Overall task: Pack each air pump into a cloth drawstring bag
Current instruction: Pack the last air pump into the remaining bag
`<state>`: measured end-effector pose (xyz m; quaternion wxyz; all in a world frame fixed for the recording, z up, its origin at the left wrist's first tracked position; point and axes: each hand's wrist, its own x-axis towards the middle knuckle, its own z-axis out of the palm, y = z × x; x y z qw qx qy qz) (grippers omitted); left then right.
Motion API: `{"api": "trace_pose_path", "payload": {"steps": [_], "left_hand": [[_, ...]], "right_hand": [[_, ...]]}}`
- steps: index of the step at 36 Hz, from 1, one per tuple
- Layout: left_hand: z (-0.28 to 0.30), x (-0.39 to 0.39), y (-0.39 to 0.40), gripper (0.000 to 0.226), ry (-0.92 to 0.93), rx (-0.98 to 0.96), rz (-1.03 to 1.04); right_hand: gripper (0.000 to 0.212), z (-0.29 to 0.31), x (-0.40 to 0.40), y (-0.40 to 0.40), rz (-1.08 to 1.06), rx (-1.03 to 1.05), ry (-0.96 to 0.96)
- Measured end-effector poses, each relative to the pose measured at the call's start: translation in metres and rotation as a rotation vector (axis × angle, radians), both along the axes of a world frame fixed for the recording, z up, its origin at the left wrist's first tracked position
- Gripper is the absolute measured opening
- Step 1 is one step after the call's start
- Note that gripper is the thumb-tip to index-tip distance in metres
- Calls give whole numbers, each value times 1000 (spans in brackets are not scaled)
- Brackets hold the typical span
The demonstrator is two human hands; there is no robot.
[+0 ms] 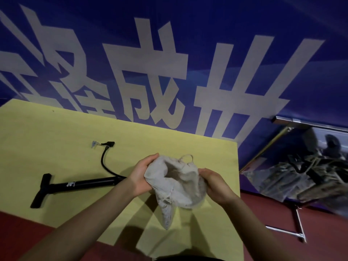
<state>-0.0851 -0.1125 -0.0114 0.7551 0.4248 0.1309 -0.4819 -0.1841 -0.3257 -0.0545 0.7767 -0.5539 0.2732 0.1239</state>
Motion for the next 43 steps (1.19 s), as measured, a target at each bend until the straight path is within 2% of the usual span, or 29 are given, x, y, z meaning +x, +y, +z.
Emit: {"api": "trace_pose_path", "payload": {"steps": [2,4,6,9,11,12,13,14,15,16,18,20,22,25,30,38,43], "left_hand": [[-13,-4,-1,46,-84,98,-96],[-24,-9,-1,42,-209,253,-227],[-40,-13,3,42,-299,327,-321],[-59,-12,5,39,-238,339,-276],[-65,-7,2,41,-119,302,-152],[-66,-4,-1,43,-55,272,-77],[-66,-2,-5,43,13,232,6],[-65,1,-10,42,70,195,85],[-62,2,-15,41,107,166,140],[-60,2,-20,41,133,139,167],[-54,3,-30,41,154,96,155],[-51,4,-38,44,150,67,110],[-49,3,-46,45,152,29,83],[-49,2,-53,41,90,28,40],[-48,3,-56,41,32,65,-11],[-53,9,-60,39,9,144,-38],[-56,13,-53,41,-77,165,-38]], "right_hand": [[29,-2,2,-9,-131,445,202],[44,-10,3,-19,-183,589,263],[57,-27,4,-30,-179,694,263],[31,-35,5,-25,-172,547,296],[24,-47,6,-26,-216,327,311],[26,-50,5,-27,-165,88,288],[39,-56,4,-31,-57,-162,249],[55,-59,4,-33,118,-334,226],[63,-69,9,-36,237,-476,238],[60,-76,9,-37,314,-577,269],[44,-79,21,-39,296,-663,254],[34,-80,33,-38,156,-805,287],[36,-84,40,-44,-2,-844,298],[46,-89,43,-57,64,-1045,295],[50,-101,51,-73,191,-1224,294],[41,-127,55,-82,277,-1209,265],[32,-134,53,-81,291,-1241,233]]}}
